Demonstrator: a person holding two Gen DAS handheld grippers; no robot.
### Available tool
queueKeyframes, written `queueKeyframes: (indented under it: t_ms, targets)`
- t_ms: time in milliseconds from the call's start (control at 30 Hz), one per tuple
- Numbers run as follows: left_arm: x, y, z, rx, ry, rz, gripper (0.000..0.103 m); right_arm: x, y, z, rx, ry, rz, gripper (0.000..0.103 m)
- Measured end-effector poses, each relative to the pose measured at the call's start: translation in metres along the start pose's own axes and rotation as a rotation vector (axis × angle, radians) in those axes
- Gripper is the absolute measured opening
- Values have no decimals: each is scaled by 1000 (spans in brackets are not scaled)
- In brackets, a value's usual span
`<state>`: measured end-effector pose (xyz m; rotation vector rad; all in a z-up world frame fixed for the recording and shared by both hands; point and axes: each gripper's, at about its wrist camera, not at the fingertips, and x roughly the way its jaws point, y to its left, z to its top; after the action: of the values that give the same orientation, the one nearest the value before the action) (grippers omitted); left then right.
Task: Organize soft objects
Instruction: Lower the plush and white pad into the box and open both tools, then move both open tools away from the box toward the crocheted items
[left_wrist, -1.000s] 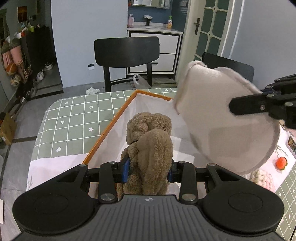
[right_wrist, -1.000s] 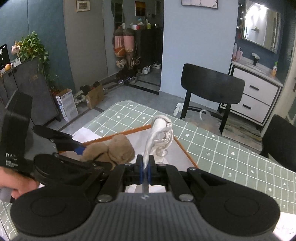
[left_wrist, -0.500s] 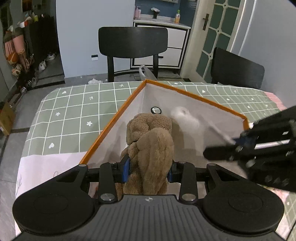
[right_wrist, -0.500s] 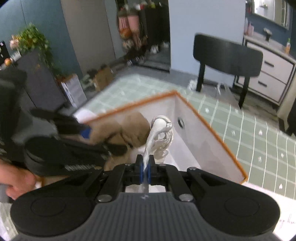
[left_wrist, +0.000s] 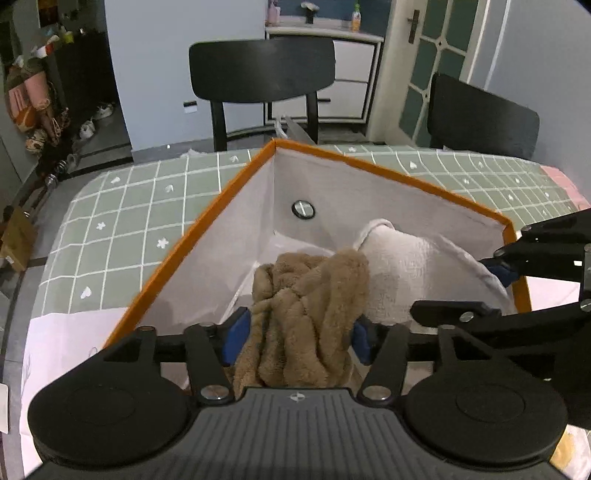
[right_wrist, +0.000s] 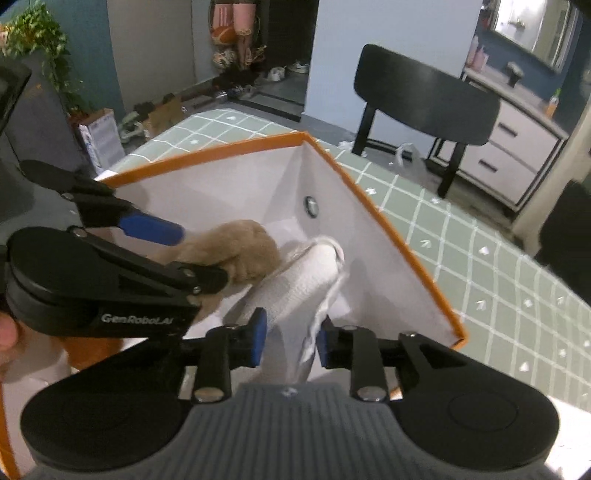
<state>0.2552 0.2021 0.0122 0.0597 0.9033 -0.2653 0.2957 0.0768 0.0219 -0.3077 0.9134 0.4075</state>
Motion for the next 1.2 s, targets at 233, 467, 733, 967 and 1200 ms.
queueKeyframes:
  t_ms: [233,467,733,967,1200]
  targets:
    - [-20,7,2,-39,-40,-5,70,-23,-1,-2,-43,-65,-93,30]
    - [-44,9,7,-57,-90,-15,70,-49,-2,-3,-28,-113,-89,31]
    - [-71,2,6,-37,-116,9,70,-78,6,-19,-51,-120,-69,32]
    - [-93,-17,0,34,-127,47,72,-108,15,-44,-85,-120,-57,35]
    - [-116,-42,-11,101,-150,38,77,-137,13,-68,-86,-136,-62,35]
